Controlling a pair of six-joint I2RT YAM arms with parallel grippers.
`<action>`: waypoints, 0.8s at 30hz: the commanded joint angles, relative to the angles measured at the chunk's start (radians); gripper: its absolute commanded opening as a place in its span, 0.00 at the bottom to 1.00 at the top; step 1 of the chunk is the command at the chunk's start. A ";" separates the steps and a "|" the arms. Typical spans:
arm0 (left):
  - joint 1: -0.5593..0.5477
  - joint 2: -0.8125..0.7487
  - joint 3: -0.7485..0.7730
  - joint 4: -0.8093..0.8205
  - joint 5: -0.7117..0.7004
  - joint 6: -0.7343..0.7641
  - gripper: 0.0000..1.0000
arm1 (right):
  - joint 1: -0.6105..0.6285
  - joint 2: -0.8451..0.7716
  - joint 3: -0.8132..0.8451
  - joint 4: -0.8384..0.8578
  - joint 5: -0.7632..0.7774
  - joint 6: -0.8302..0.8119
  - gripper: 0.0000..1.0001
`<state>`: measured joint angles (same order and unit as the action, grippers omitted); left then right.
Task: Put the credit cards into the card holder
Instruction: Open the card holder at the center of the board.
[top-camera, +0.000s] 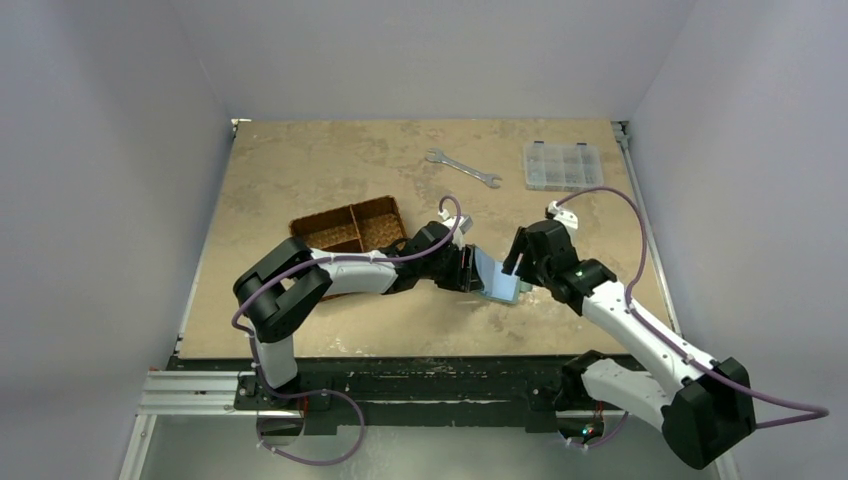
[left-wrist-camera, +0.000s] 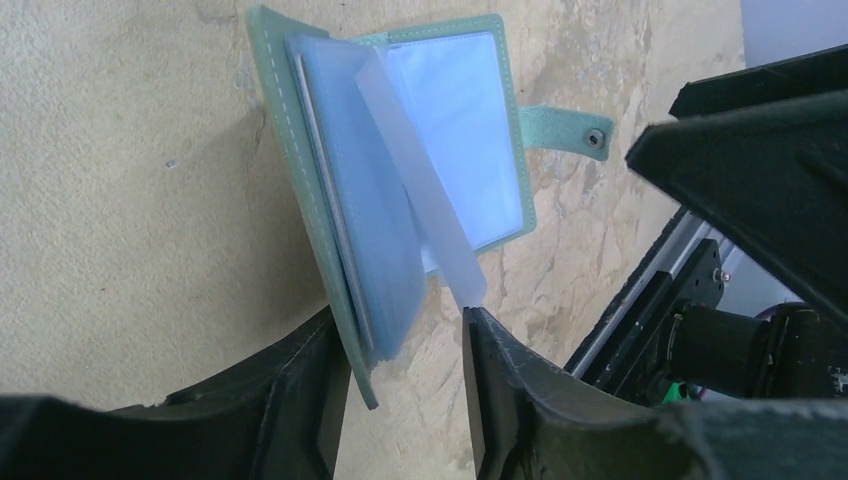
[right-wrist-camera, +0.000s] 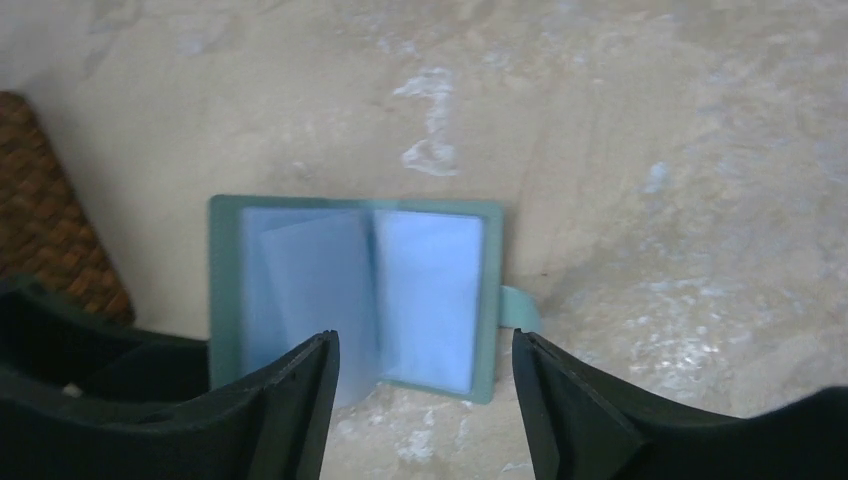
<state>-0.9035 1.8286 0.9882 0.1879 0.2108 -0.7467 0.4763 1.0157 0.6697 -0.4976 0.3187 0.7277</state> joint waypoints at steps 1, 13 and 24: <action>0.003 -0.037 0.004 0.059 0.021 -0.006 0.49 | 0.007 0.011 0.048 0.084 -0.176 -0.106 0.71; 0.003 -0.055 0.029 0.083 0.049 -0.008 0.37 | -0.114 0.050 -0.048 0.232 -0.348 -0.053 0.57; -0.002 -0.057 0.023 0.104 0.070 -0.018 0.39 | -0.115 0.040 -0.068 0.238 -0.393 -0.140 0.76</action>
<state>-0.9035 1.8111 0.9894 0.2325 0.2588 -0.7517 0.3607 1.0645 0.6144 -0.3054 -0.0307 0.6441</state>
